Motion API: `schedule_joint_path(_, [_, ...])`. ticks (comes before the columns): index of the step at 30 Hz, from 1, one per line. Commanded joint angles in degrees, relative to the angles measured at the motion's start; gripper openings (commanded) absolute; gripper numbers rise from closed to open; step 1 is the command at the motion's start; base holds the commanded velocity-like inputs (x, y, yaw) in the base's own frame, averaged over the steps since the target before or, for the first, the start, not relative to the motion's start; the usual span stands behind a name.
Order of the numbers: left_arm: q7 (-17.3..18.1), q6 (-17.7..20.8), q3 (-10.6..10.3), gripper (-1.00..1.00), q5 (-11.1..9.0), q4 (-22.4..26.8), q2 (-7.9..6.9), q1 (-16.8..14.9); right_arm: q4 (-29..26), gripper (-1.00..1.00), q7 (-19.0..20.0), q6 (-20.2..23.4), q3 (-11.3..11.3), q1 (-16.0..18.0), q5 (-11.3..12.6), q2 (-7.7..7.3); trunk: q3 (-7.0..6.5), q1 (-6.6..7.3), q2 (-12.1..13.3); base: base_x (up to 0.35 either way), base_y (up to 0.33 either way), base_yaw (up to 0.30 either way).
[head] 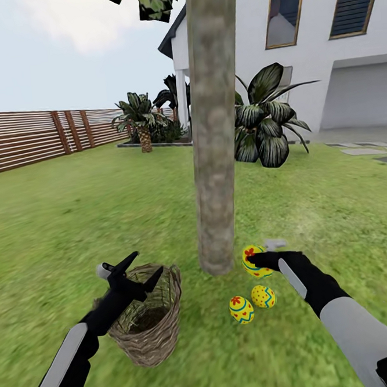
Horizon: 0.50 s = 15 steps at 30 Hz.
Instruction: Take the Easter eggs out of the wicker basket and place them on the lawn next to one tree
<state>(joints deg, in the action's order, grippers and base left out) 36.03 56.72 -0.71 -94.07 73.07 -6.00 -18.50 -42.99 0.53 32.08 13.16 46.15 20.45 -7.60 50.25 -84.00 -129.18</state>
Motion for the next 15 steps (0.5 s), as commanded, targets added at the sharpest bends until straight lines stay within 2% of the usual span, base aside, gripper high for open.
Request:
schedule_joint_path(1, [-0.4,0.2,-0.1,1.00,0.0,0.0,0.20,0.0,-0.1,-1.00,-1.9,-0.8,0.2,0.0,0.0,0.08,0.15,0.01,0.0,0.000,0.000,0.000])
schedule_joint_path(4, [-3.8,0.2,-0.1,1.00,0.0,0.0,0.87,0.0,-0.1,-1.00,-5.5,-1.5,0.2,0.0,-0.1,0.14,0.42,0.01,0.0,0.000,0.000,0.000])
schedule_joint_path(7, [-4.6,0.0,-0.1,1.00,0.0,0.0,1.15,0.0,-0.3,-1.00,-10.7,-1.7,0.2,0.0,-0.1,0.13,0.69,0.01,0.0,0.000,0.000,0.000])
schedule_joint_path(12, [-4.7,-0.4,0.0,1.00,0.0,0.0,1.17,0.0,-0.2,-1.00,-11.9,-1.8,0.3,0.0,-0.1,0.15,1.15,0.01,0.0,0.000,0.000,-0.013])
schedule_joint_path(15, [-4.8,-0.4,0.0,1.00,0.0,0.0,1.17,0.0,-0.2,-1.00,-12.0,-1.8,0.3,0.0,-0.1,0.21,1.40,0.01,0.0,0.000,0.000,-0.129])
